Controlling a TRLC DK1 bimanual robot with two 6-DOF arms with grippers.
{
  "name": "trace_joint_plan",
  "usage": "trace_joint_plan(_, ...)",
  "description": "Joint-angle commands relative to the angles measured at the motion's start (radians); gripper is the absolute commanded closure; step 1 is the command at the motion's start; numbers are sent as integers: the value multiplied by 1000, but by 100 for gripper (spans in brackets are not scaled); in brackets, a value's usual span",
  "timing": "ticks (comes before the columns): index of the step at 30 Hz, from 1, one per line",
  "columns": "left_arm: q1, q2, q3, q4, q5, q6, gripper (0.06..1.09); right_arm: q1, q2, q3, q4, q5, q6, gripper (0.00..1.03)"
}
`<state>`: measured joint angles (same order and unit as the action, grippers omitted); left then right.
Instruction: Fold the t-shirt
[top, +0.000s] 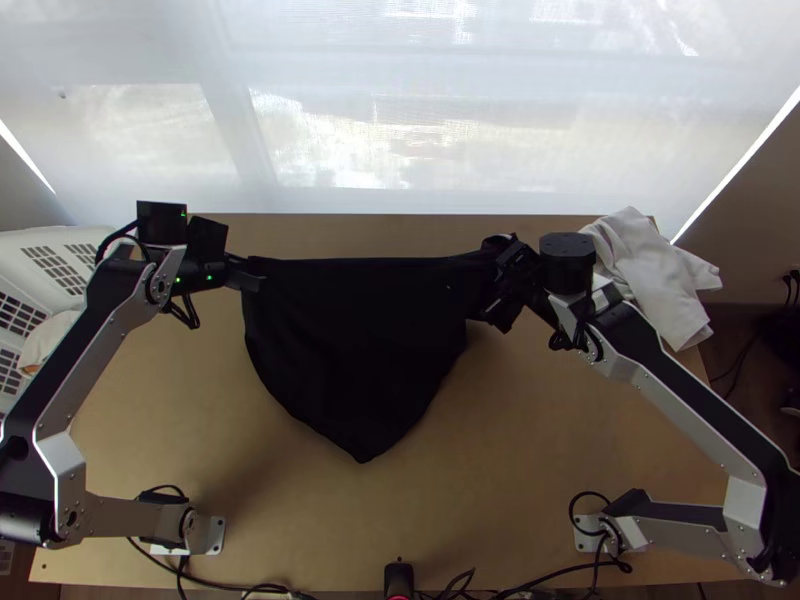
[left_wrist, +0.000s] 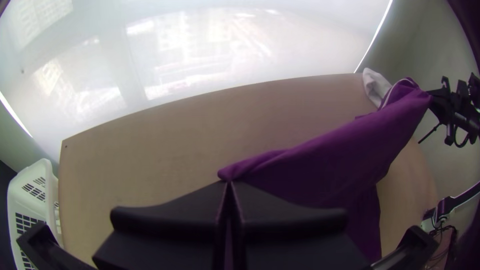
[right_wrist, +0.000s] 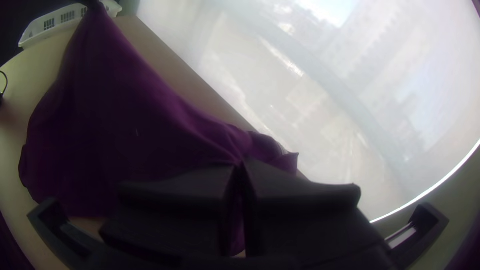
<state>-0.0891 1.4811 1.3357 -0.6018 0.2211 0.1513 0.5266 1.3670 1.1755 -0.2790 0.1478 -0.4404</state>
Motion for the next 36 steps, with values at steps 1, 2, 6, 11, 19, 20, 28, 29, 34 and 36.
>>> trace_joint_plan(1,49,150,-24,109,0,2,105,-60,107,-33,50,-21,3,100)
trace_joint_plan(2,49,168,-20,117,0,-2,105,-60,118,-40,69,-22,3,100)
trace_joint_plan(6,37,212,-4,126,1,-35,92,-63,147,-45,103,-27,32,99)
trace_joint_plan(11,-4,185,-6,56,1,-35,30,-83,136,-40,115,-27,106,22)
trace_joint_plan(19,-133,-19,-12,-150,31,16,15,-116,63,-56,60,-27,181,5)
trace_joint_plan(20,-158,-42,-15,-191,47,27,15,-116,52,-54,49,-27,189,5)
trace_joint_plan(28,-440,-137,-116,-369,73,76,15,-123,14,-40,-6,-27,198,5)
trace_joint_plan(29,-471,-134,-130,-380,73,88,15,-125,12,-37,-9,-27,200,5)
trace_joint_plan(34,-563,-87,-155,-380,57,99,15,-128,4,-37,-22,-27,204,5)
trace_joint_plan(36,-589,-64,-158,-369,26,108,15,-129,-2,-39,-26,-27,207,5)
